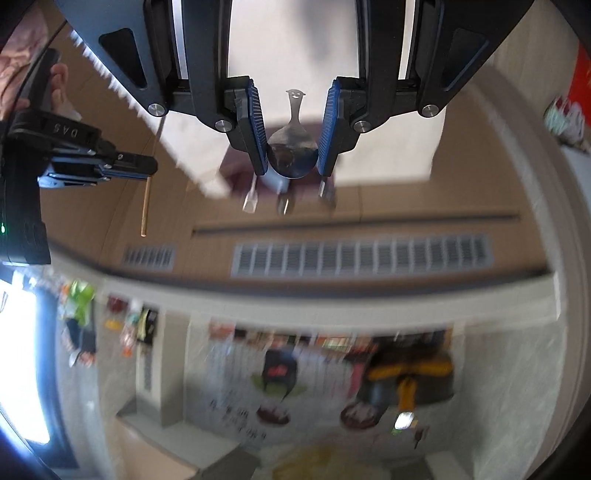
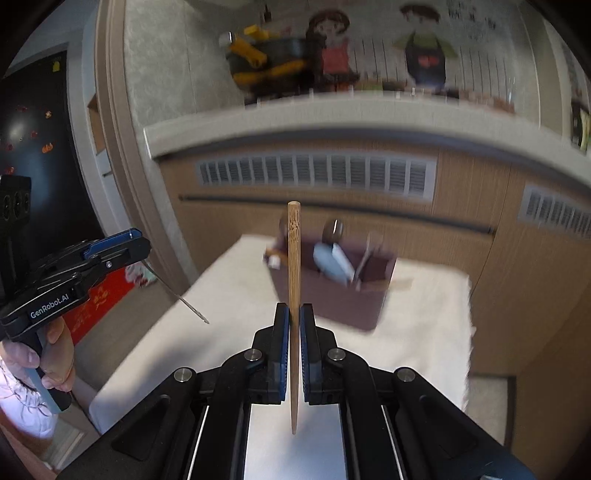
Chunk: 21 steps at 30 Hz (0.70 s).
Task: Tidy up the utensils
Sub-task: 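Lift the chopstick and spoon into the caddy and open both tools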
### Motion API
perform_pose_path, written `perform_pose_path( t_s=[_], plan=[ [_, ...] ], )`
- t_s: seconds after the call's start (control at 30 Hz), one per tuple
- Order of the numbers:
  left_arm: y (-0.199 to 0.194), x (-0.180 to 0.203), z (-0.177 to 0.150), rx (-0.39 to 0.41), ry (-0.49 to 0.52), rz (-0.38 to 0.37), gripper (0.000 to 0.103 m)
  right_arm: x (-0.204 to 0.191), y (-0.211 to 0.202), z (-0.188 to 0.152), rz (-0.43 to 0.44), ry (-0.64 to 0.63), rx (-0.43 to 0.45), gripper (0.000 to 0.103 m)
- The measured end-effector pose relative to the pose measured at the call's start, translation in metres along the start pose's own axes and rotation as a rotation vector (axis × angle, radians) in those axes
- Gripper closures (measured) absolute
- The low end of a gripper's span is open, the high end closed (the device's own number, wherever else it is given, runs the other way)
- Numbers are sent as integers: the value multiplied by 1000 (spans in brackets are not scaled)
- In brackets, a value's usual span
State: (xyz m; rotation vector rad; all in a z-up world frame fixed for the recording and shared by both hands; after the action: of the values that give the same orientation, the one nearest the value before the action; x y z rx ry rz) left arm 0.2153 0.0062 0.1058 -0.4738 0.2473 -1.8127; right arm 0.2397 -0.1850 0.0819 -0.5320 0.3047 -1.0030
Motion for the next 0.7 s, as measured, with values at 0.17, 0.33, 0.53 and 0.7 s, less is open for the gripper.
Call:
perform_pose_path(
  t_s=[0.17,0.33,0.53,0.7],
  plan=[
    [21,12,81,89,16,-72,74,13,-22,77,-105,-62,153,98],
    [68,10,109,80,26,-88,74,30,-4,116,-173,-71,208,98],
    [132,-16,84,-36,-48,-88,74,55,62,112,-194,-11,141,98],
    [185,-31,40,-162,-87,-81,74,68,114,87,-195,28,63,98]
  ],
)
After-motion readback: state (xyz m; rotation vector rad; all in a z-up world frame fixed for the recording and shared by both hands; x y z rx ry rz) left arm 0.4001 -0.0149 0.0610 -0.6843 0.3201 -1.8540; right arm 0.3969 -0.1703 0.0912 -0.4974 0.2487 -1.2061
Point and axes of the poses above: each gripper's, at about its wrist camera, not at the fingertips, and y roughly the way its jaws point, x to its right, z to its top, the point moved 3 cm from there along y, roughly the way its jaws point, and after that the axes turned 7 degrees about -y, right-handed, at the moved point
